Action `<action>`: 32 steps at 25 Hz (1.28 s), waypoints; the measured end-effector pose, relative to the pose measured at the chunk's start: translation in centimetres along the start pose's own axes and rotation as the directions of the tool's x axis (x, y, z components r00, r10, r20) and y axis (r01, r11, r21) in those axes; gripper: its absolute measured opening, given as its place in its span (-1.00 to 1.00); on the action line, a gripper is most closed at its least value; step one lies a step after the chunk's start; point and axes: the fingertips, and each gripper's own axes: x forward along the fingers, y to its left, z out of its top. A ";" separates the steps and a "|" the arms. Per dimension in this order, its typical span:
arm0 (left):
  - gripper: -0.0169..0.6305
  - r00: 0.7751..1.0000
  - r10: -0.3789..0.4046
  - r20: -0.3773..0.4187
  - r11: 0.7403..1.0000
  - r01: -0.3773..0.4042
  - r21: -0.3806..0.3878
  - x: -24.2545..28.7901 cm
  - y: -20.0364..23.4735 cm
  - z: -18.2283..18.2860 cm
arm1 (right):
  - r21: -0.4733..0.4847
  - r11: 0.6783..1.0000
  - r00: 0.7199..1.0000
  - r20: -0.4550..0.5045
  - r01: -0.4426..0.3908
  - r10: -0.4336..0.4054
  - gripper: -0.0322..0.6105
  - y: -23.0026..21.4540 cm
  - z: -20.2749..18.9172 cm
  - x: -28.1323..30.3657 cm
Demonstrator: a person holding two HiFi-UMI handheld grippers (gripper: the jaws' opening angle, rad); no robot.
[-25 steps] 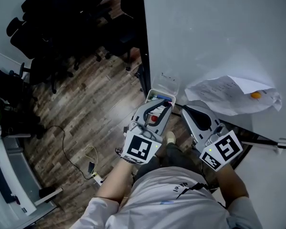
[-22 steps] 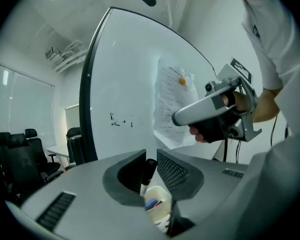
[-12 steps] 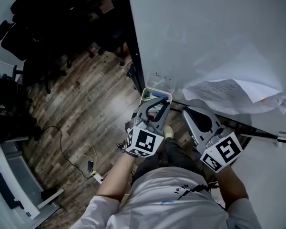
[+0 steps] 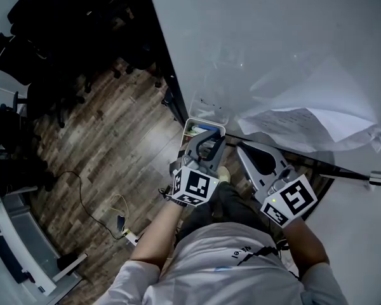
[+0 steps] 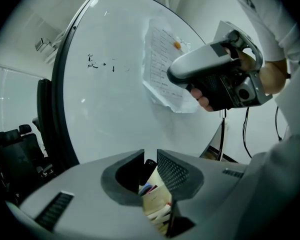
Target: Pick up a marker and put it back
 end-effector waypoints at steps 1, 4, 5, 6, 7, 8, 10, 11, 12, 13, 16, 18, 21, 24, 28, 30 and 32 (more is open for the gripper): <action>-0.72 1.000 -0.004 0.001 1.000 0.004 -0.005 0.1 -0.1 -0.1 | 0.002 1.000 1.000 0.003 -0.002 0.002 -0.86 0.0 0.0 0.1; -0.72 1.000 -0.009 0.005 1.000 0.009 -0.022 0.2 -0.2 -0.3 | 0.008 1.000 1.000 0.012 -0.007 0.007 -0.86 0.1 -0.1 0.5; -0.72 1.000 -0.009 0.008 1.000 0.010 -0.030 0.2 -0.2 -0.4 | 0.008 1.000 1.000 0.014 -0.007 0.006 -0.86 0.2 -0.1 0.5; -0.72 1.000 -0.008 0.012 0.999 0.009 -0.039 0.1 -0.1 -0.3 | 0.008 1.000 1.000 0.015 -0.005 0.005 -0.86 0.2 -0.2 0.6; -0.72 1.000 -0.006 0.017 0.999 0.006 -0.049 0.0 0.0 -0.2 | 0.009 1.000 1.000 0.017 -0.003 0.003 -0.86 0.2 -0.2 0.7; -0.72 1.000 -0.002 0.025 0.998 0.003 -0.060 -0.2 0.1 0.0 | 0.010 1.000 1.000 0.018 -0.001 0.001 -0.86 0.2 -0.3 0.8; -0.72 0.999 0.009 0.049 0.996 -0.005 -0.086 -0.9 0.5 0.9 | 0.012 1.000 1.000 0.024 0.002 -0.002 -0.86 0.2 -0.2 0.9; -0.72 0.998 0.015 0.066 0.995 -0.008 -0.102 -1.3 0.6 1.6 | 0.011 1.000 1.000 0.028 0.003 -0.003 -0.86 0.2 -0.1 1.0; -0.72 0.996 0.021 0.085 0.993 -0.011 -0.118 -1.9 0.8 2.3 | 0.009 1.000 0.999 0.032 0.002 -0.002 -0.86 0.4 0.1 1.0; -0.72 0.994 0.026 0.102 0.991 -0.012 -0.134 -2.4 0.9 3.0 | 0.005 1.000 0.999 0.037 0.000 0.000 -0.86 0.6 0.4 1.0; -0.72 0.989 0.038 0.140 0.985 -0.014 -0.170 -4.4 1.1 5.0 | -0.010 1.000 0.998 0.055 -0.007 0.008 -0.86 1.4 1.2 1.0; -0.73 0.986 0.050 0.162 0.982 -0.019 -0.186 -5.8 1.3 6.3 | -0.019 1.000 0.998 0.067 -0.012 0.013 -0.86 2.0 1.7 0.9; -0.80 0.979 0.073 0.188 0.980 -0.036 -0.197 -7.7 1.7 8.2 | -0.029 0.999 0.996 0.084 -0.020 0.022 -0.86 2.9 2.6 0.9; -0.88 0.973 0.093 0.213 0.978 -0.049 -0.204 -9.4 2.1 9.8 | -0.039 0.999 0.995 0.097 -0.029 0.033 -0.86 3.8 3.3 0.9; -0.91 0.964 0.123 0.237 0.973 -0.070 -0.220 -11.3 2.6 11.3 | -0.031 0.999 0.992 0.115 -0.041 0.045 -0.86 4.8 4.0 0.8; -0.91 0.960 0.139 0.244 0.972 -0.084 -0.222 -12.2 2.8 11.8 | -0.045 0.998 0.992 0.114 -0.049 0.054 -0.86 5.3 4.3 0.7; -0.91 0.957 0.150 0.248 0.969 -0.093 -0.230 -12.9 2.8 12.2 | -0.050 0.997 0.992 0.114 -0.056 0.061 -0.86 5.7 4.5 0.6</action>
